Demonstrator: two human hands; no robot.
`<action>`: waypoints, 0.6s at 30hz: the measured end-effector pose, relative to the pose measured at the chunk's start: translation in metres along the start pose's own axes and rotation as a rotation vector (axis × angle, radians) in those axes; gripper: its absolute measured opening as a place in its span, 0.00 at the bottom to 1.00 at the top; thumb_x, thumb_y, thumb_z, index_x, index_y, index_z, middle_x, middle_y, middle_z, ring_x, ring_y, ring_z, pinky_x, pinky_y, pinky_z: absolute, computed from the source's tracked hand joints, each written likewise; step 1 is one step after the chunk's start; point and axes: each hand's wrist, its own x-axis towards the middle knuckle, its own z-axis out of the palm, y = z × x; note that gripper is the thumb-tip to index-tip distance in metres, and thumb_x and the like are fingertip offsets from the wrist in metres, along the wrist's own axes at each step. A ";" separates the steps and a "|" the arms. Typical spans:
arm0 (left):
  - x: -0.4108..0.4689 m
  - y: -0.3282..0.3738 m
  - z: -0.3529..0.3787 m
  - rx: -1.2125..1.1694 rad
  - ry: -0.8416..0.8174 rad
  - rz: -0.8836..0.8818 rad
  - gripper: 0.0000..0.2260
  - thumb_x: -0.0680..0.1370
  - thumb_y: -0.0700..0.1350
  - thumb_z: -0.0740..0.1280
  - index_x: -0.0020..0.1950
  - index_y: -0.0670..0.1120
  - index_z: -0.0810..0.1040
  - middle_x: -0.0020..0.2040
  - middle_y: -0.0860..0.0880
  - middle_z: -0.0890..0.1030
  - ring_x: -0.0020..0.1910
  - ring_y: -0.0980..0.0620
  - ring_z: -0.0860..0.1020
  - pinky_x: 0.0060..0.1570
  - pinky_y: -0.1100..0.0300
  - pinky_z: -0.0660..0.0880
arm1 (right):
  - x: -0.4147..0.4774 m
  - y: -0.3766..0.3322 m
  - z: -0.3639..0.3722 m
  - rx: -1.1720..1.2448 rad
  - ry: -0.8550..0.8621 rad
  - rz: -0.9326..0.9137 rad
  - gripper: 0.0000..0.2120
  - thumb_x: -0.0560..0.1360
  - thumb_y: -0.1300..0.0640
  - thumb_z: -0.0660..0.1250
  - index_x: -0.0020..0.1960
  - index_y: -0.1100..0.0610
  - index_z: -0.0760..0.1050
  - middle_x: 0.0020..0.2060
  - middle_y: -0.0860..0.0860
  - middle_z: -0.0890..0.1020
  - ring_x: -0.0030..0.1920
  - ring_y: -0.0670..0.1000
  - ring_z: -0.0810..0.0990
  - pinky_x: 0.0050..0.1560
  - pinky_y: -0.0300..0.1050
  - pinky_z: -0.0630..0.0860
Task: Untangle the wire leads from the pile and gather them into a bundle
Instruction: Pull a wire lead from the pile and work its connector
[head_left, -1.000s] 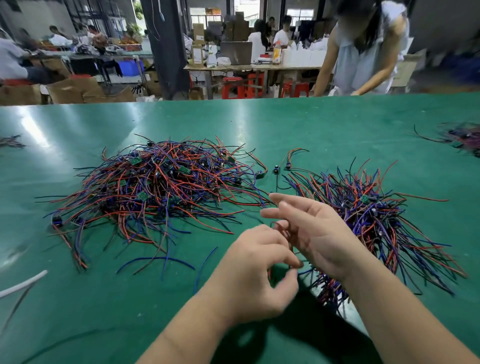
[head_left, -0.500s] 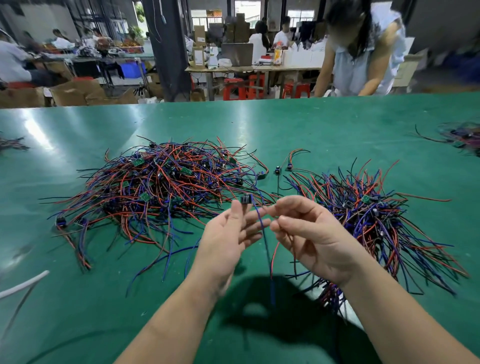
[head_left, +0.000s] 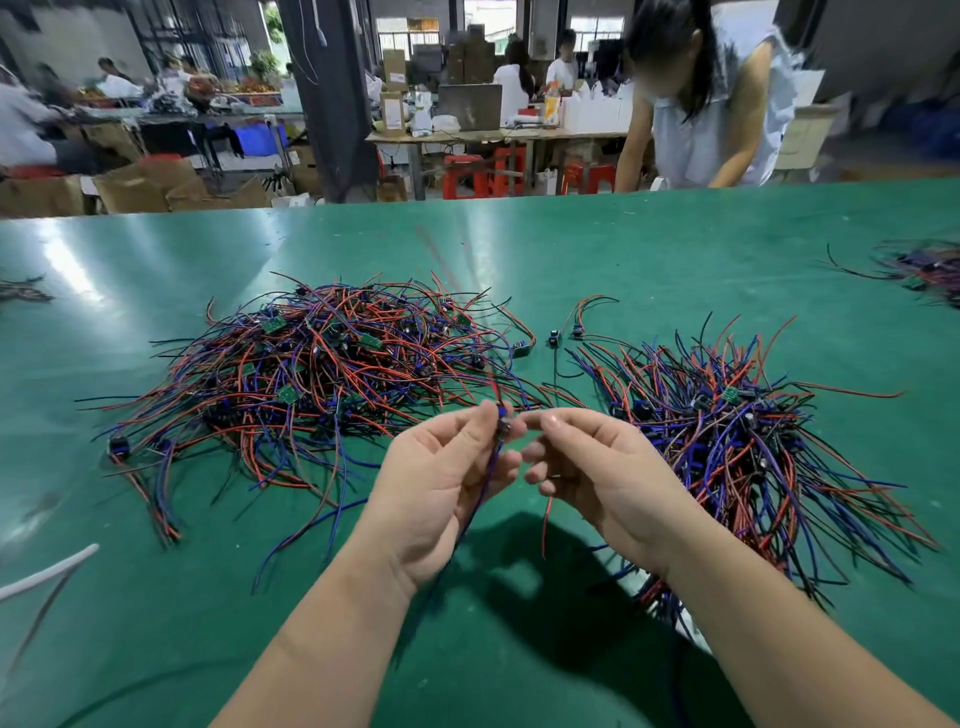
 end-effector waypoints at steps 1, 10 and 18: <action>-0.001 -0.001 0.000 0.045 -0.047 -0.040 0.10 0.69 0.46 0.67 0.39 0.42 0.85 0.37 0.46 0.84 0.27 0.57 0.78 0.33 0.66 0.78 | 0.001 0.000 0.000 0.036 0.001 -0.006 0.11 0.69 0.53 0.67 0.45 0.60 0.82 0.36 0.54 0.80 0.30 0.47 0.76 0.32 0.35 0.72; -0.006 -0.002 0.000 0.228 -0.208 -0.165 0.10 0.68 0.47 0.68 0.37 0.42 0.85 0.35 0.44 0.83 0.25 0.56 0.78 0.32 0.63 0.78 | -0.002 -0.010 -0.007 0.063 0.020 -0.002 0.03 0.60 0.59 0.73 0.32 0.58 0.80 0.29 0.54 0.79 0.29 0.48 0.73 0.31 0.37 0.71; -0.012 -0.002 0.001 0.358 -0.361 -0.215 0.07 0.72 0.46 0.70 0.38 0.45 0.84 0.33 0.42 0.82 0.29 0.49 0.80 0.33 0.63 0.77 | 0.004 -0.040 -0.031 0.314 0.454 -0.103 0.07 0.61 0.62 0.71 0.37 0.58 0.75 0.24 0.50 0.77 0.24 0.44 0.74 0.25 0.33 0.71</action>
